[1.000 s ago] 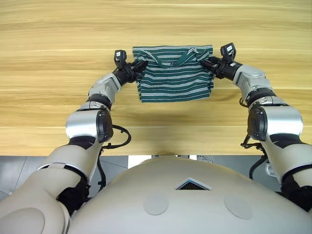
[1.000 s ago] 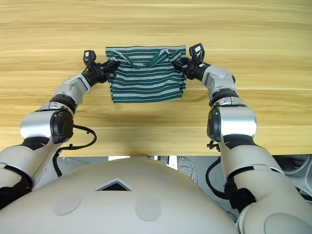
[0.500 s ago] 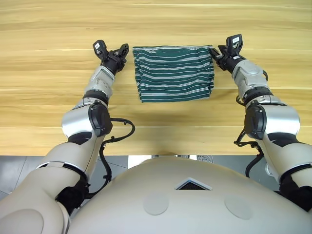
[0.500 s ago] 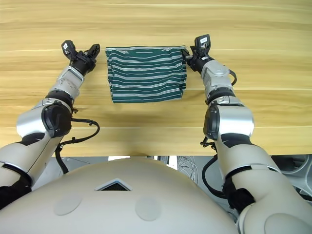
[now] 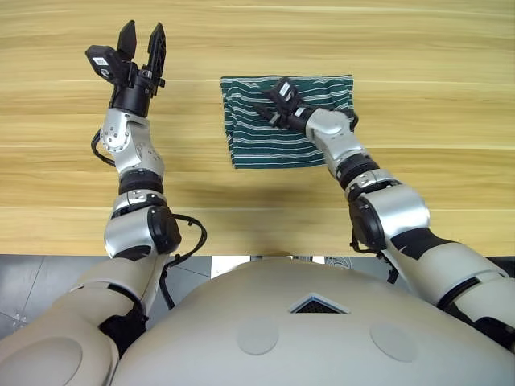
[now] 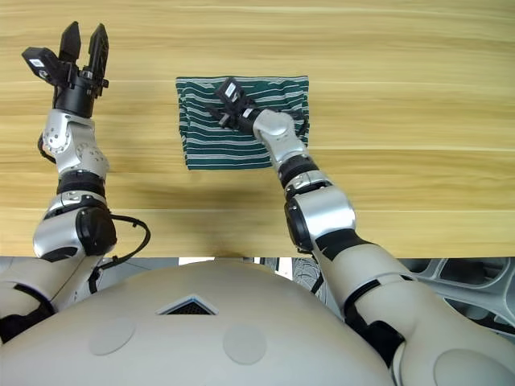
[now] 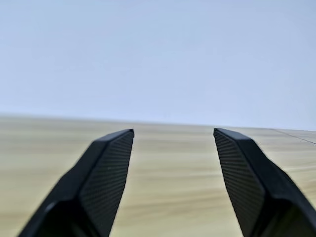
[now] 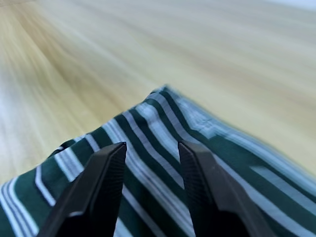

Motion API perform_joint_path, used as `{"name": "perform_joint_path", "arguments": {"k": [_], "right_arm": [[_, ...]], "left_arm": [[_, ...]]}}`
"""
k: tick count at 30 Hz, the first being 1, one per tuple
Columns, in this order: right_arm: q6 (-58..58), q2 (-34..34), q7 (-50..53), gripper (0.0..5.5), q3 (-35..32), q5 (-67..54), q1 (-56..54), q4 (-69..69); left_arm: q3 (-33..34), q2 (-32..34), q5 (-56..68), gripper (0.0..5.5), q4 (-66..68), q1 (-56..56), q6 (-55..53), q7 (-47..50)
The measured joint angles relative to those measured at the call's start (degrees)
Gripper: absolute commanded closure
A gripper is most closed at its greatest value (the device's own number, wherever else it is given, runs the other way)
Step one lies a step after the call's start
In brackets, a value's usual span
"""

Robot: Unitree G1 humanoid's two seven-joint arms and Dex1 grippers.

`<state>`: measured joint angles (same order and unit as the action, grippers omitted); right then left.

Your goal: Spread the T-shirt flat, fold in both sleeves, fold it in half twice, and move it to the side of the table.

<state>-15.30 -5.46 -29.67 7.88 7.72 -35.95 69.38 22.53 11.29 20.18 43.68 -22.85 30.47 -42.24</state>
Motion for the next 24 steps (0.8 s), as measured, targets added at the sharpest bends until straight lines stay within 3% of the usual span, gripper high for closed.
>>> {"name": "perform_joint_path", "arguments": {"k": [6, 11, 14, 20, 24], "right_arm": [[8.04, -2.0, 3.62, 3.54, -1.36, -0.88, -1.07, 3.45], [12.29, -1.91, -1.5, 3.54, -1.12, -1.2, -2.67, 4.02], [12.26, -1.91, -9.57, 3.54, 1.85, -0.58, -2.63, 3.85], [0.02, -0.77, -27.07, 3.54, 11.44, 4.12, 3.17, 1.19], [-13.88, 9.18, -35.17, 3.54, 15.07, 5.43, 5.19, -0.99]], "left_arm": [[-5.31, -1.56, -2.13, 2.62, -7.87, 4.33, 1.14, 1.59], [-5.99, -0.79, -2.35, 2.62, -5.79, 3.56, 1.59, 2.33], [-6.33, -0.22, -2.32, 2.62, -5.47, 2.5, 2.37, 2.39], [-6.88, 0.11, -2.25, 2.62, -5.44, 1.76, 2.81, 2.49], [-7.83, -0.2, -2.29, 2.62, -5.7, 1.77, 3.56, 2.53]]}}
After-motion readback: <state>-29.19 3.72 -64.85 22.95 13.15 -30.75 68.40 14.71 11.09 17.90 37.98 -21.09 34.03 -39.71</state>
